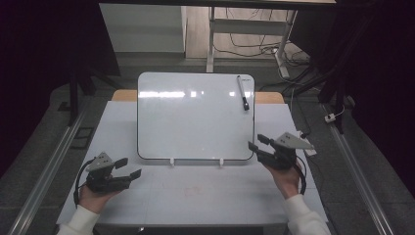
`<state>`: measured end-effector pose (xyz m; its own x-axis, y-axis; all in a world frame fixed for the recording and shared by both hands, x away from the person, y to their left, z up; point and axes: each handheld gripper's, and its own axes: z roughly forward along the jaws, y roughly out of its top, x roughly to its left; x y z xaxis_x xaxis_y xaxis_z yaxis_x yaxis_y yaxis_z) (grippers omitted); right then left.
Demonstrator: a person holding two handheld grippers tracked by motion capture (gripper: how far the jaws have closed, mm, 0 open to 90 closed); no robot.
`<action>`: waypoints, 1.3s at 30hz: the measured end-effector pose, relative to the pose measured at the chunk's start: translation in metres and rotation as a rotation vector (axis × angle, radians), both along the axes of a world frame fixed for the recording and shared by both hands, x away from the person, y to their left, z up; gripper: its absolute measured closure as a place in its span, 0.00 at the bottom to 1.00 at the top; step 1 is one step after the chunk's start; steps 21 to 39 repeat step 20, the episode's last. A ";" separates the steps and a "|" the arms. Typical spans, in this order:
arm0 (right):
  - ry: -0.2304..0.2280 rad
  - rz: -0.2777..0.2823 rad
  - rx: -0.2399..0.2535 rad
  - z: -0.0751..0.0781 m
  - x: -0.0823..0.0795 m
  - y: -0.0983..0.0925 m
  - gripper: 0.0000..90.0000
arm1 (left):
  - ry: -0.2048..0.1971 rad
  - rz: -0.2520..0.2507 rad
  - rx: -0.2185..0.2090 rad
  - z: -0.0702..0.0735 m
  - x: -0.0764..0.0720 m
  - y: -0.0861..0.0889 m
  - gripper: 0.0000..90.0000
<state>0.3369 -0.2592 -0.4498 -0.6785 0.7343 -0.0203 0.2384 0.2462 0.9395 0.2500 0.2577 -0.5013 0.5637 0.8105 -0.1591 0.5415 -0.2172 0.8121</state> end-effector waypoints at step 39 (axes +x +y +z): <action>0.039 0.034 -0.083 -0.044 -0.028 -0.028 0.47 | 0.026 -0.031 0.015 -0.006 -0.002 -0.006 0.23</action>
